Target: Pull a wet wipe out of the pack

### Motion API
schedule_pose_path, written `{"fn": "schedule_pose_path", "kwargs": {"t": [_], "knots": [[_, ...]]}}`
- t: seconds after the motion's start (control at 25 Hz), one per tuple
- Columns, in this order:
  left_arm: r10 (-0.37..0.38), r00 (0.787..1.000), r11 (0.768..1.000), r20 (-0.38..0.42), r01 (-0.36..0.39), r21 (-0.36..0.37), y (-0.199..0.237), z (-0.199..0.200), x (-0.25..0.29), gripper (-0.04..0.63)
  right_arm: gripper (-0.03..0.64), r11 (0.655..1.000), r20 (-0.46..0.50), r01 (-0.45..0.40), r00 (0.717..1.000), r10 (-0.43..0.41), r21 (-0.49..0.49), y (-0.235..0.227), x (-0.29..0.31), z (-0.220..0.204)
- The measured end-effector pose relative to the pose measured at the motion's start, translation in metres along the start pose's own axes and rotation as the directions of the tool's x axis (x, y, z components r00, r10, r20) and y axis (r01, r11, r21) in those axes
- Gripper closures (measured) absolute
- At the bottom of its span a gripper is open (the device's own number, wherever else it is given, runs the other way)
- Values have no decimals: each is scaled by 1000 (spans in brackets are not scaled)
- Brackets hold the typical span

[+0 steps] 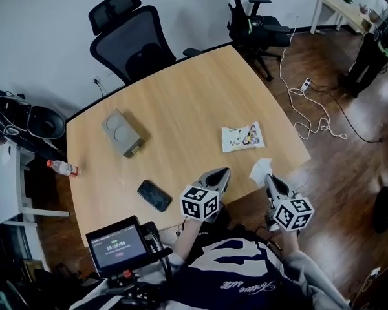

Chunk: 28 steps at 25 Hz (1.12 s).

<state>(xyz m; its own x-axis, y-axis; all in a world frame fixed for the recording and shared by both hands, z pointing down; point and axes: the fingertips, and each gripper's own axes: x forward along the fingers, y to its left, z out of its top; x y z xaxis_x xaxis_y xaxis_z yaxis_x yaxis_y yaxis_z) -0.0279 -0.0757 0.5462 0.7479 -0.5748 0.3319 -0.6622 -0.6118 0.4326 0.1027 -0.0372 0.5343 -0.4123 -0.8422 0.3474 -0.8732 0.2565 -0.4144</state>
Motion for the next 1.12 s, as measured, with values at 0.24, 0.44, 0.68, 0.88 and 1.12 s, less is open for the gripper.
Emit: {"fn": "schedule_pose_path", "kwargs": {"t": [0.24,0.44,0.68,0.88,1.12], "knots": [[42,999,998,19,-41,-46,-31,-21,-11,592,611,999,-40,-30,999,29,-19,-7,-34,-17],[50,998,997,29,-49,-57,-56,-34,-14,592,611,996,-55,-71,996,68,-48,-3,-54,-25],[90,995,995,42,-88,-52,-69,-49,-25,592,611,989,-77,-116,991,110,-89,-2,-63,-33],[133,990,990,53,-130,-61,-68,-58,-41,592,611,982,-93,-146,986,135,-120,4,-65,-41],[161,985,985,61,-157,-79,-66,-60,-54,592,611,974,-111,-174,981,158,-145,13,-64,-44]]}}
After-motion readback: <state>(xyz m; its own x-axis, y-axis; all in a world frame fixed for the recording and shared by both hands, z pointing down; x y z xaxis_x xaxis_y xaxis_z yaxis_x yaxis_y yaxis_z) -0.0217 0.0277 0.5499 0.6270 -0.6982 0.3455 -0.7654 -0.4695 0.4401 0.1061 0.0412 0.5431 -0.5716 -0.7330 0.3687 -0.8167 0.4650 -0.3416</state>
